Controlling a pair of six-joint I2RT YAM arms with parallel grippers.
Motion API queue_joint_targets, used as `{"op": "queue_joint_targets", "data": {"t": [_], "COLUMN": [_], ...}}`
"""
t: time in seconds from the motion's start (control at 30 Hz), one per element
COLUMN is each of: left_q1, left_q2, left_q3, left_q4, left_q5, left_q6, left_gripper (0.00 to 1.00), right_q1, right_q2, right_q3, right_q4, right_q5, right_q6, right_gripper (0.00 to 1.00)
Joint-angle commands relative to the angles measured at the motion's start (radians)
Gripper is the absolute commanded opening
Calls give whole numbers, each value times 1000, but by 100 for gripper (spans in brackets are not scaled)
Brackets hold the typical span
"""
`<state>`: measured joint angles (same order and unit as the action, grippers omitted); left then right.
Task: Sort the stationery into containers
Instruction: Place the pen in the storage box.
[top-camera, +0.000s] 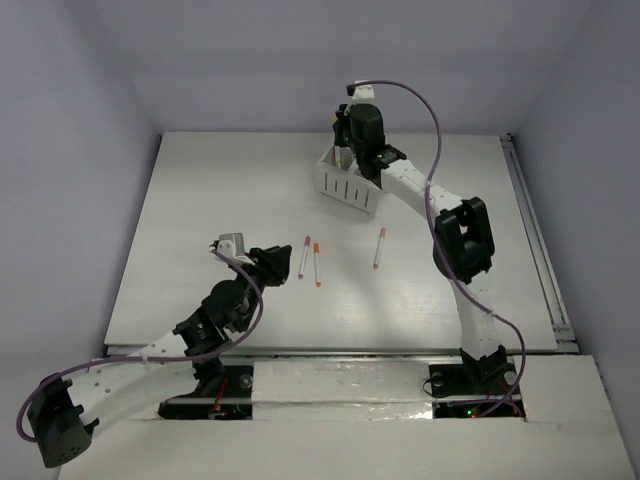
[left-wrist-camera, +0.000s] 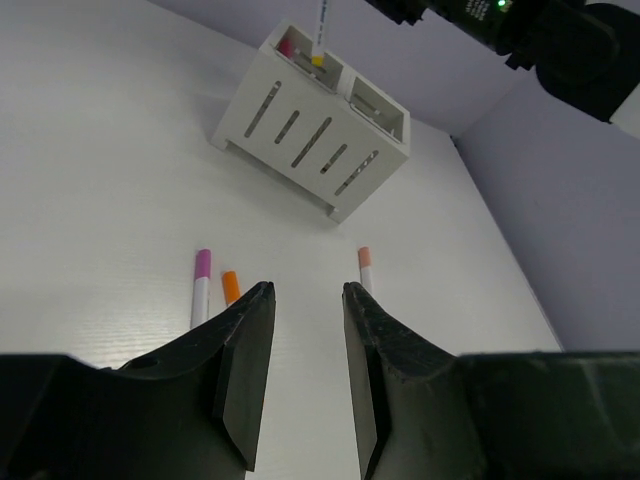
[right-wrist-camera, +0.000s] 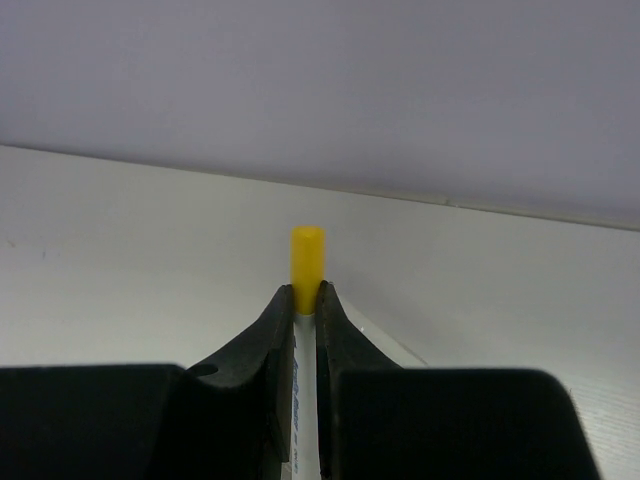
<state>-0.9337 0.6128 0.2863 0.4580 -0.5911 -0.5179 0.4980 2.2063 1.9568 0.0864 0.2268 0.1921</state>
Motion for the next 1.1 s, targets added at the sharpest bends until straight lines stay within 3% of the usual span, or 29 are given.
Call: {"op": "queue_joint_targets", "data": {"t": [0.0, 0.23, 0.3, 0.33, 0.37, 0.47, 0.57, 0.67, 0.7, 0.77, 0.8, 0.87, 0.9, 1.07], "left_q1": [6, 6, 6, 6, 6, 6, 6, 6, 6, 6, 6, 15, 15, 15], "left_q2": [-22, 10, 10, 11, 10, 13, 15, 12, 10, 8, 10, 18, 24, 67], "left_q3": [-19, -7, -6, -6, -7, -7, -4, -4, -4, -1, -1, -2, -1, 25], "left_q4": [87, 76, 74, 74, 74, 74, 71, 67, 65, 62, 62, 74, 79, 76], "left_q5": [47, 37, 37, 36, 33, 31, 30, 24, 22, 22, 25, 51, 51, 86], "left_q6": [-7, -10, -8, -8, -7, -7, -7, -5, -5, -8, -10, -14, -16, -24], "left_gripper": [30, 30, 30, 30, 30, 30, 30, 30, 30, 30, 30, 30, 29, 6], "right_q1": [17, 17, 17, 17, 17, 17, 17, 17, 17, 17, 17, 28, 28, 28], "right_q2": [22, 32, 26, 10, -2, -52, -97, -167, -237, -324, -417, -546, -546, -675], "right_q3": [76, 8, -18, -33, -68, -120, -134, -225, -310, -422, -484, -669, -721, -926], "right_q4": [96, 173, 191, 200, 222, 237, 210, 216, 217, 225, 230, 222, 202, -43], "right_q5": [69, 103, 108, 115, 117, 89, 91, 91, 91, 89, 95, 120, 120, 97], "right_q6": [-65, -98, -106, -106, -108, -111, -115, -93, -77, -22, -1, 51, 70, 200], "right_gripper": [0, 0, 5, 9, 24, 47, 58, 60, 59, 45, 27, 1, 0, 0]}}
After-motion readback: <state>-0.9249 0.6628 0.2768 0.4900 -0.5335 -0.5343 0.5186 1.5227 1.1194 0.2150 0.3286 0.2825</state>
